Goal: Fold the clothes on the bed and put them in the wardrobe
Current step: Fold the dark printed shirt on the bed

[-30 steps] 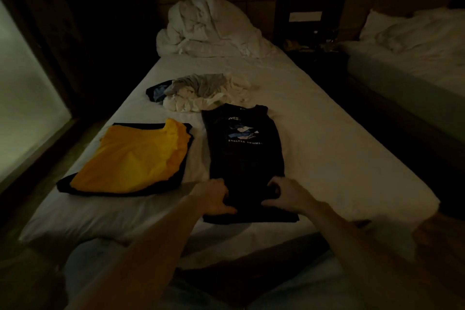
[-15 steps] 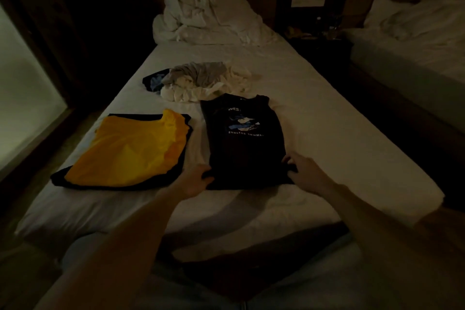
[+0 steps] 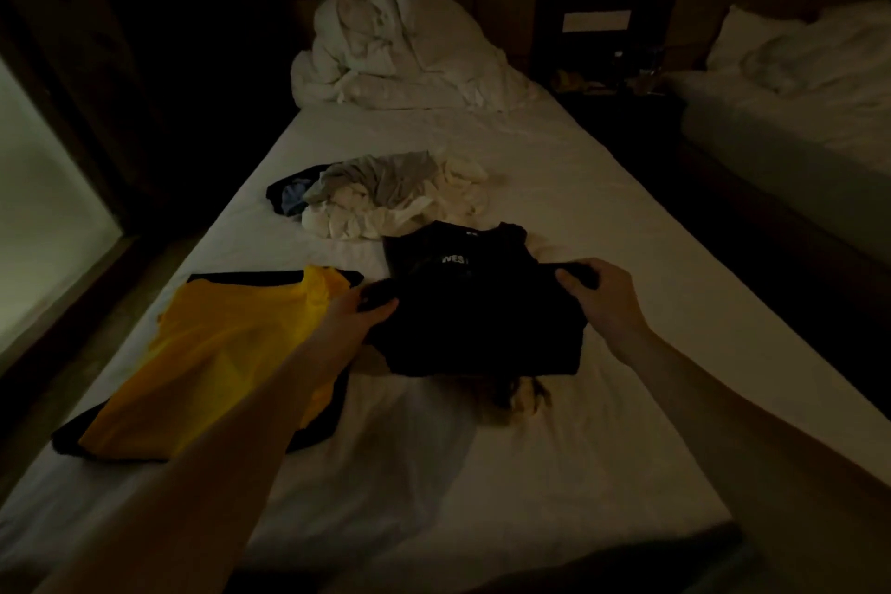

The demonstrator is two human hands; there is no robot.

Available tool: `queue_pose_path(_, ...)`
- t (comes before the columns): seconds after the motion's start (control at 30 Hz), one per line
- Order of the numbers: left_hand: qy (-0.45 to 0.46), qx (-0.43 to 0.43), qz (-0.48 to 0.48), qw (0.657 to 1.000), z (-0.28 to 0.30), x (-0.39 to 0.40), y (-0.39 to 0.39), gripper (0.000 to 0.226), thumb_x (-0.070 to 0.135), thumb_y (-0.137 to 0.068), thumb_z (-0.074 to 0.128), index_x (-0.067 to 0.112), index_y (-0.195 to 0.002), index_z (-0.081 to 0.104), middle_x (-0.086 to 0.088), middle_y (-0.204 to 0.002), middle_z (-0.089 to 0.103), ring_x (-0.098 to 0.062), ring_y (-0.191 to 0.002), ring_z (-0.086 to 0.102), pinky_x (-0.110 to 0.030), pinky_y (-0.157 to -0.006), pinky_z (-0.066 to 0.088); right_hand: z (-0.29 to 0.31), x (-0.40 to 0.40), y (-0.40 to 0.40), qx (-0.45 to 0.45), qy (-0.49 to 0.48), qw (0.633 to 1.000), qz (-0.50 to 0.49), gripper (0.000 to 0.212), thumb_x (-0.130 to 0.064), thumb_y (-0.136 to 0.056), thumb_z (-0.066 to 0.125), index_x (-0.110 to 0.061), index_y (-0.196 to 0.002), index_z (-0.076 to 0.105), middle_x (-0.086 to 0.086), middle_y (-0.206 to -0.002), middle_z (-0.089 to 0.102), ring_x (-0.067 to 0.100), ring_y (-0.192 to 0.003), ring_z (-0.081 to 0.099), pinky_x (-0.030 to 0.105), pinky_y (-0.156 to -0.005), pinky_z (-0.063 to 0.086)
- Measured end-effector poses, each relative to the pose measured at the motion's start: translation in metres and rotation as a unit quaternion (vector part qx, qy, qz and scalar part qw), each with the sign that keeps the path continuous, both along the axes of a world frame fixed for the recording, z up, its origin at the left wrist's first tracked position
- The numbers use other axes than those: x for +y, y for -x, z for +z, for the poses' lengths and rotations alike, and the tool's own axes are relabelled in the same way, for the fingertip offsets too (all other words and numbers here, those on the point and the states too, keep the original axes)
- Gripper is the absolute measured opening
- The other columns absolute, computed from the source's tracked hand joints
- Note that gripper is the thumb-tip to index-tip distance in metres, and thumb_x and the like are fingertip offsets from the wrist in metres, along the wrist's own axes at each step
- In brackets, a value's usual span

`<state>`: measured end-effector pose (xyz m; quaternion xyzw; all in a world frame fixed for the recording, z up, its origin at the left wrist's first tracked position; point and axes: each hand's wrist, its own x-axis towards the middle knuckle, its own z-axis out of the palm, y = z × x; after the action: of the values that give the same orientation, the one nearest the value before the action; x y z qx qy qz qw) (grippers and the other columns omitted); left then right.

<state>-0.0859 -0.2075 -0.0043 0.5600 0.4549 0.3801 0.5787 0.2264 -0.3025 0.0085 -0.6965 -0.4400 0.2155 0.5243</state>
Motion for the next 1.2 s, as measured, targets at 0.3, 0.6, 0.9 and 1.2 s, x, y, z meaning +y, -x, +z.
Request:
queue_pose_path(0.3, -0.083, 0.118, 0.136, 0.980, -0.009, 0.178, -0.040, 0.031, 0.026, -0.088, 0.070, 0.018, -0.061, 0.058, -0.002, -0.056, 0.056, -0.023, -0.059, 0.058, -0.033, -0.057, 0.042, -0.010, 0.181, -0.044, -0.104, 0.029, 0.994, -0.012, 0.026, -0.026, -0.095, 0.060, -0.004, -0.106, 0.070, 0.011, -0.101, 0.070, 0.026, -0.093, 0.065, 0.029, -0.077, 0.045)
queue_pose_path(0.6, -0.068, 0.303, 0.095, 0.946, -0.113, 0.321, -0.078, 0.025, 0.030, -0.093, 0.063, 0.007, -0.102, 0.068, -0.013, -0.092, 0.069, -0.031, -0.087, 0.065, -0.036, -0.075, 0.051, -0.120, 0.342, -0.085, -0.162, 0.241, 0.957, 0.003, 0.024, -0.046, -0.095, 0.053, -0.025, -0.087, 0.061, 0.009, -0.105, 0.065, 0.031, -0.096, 0.059, 0.037, -0.082, 0.045)
queue_pose_path(0.9, -0.088, 0.348, 0.013, 0.933, -0.077, 0.314, -0.088, 0.029, 0.020, -0.092, 0.064, 0.001, -0.114, 0.064, -0.018, -0.104, 0.065, -0.032, -0.099, 0.062, -0.034, -0.080, 0.046, -0.079, 0.330, -0.079, 0.001, 0.169, 0.985, 0.032, 0.031, -0.028, -0.084, 0.074, -0.017, -0.111, 0.063, 0.010, -0.110, 0.064, 0.027, -0.098, 0.065, 0.040, -0.089, 0.053)
queue_pose_path(1.2, -0.179, 0.253, 0.081, 0.947, 0.030, 0.201, -0.044, 0.019, 0.018, -0.097, 0.057, 0.000, -0.100, 0.063, -0.010, -0.087, 0.059, -0.028, -0.084, 0.055, -0.033, -0.073, 0.040, 0.034, 0.208, -0.057, -0.030, 0.050, 0.992, 0.110, 0.016, -0.021, -0.092, 0.067, -0.012, -0.105, 0.070, 0.007, -0.103, 0.068, 0.024, -0.099, 0.064, 0.041, -0.090, 0.052)
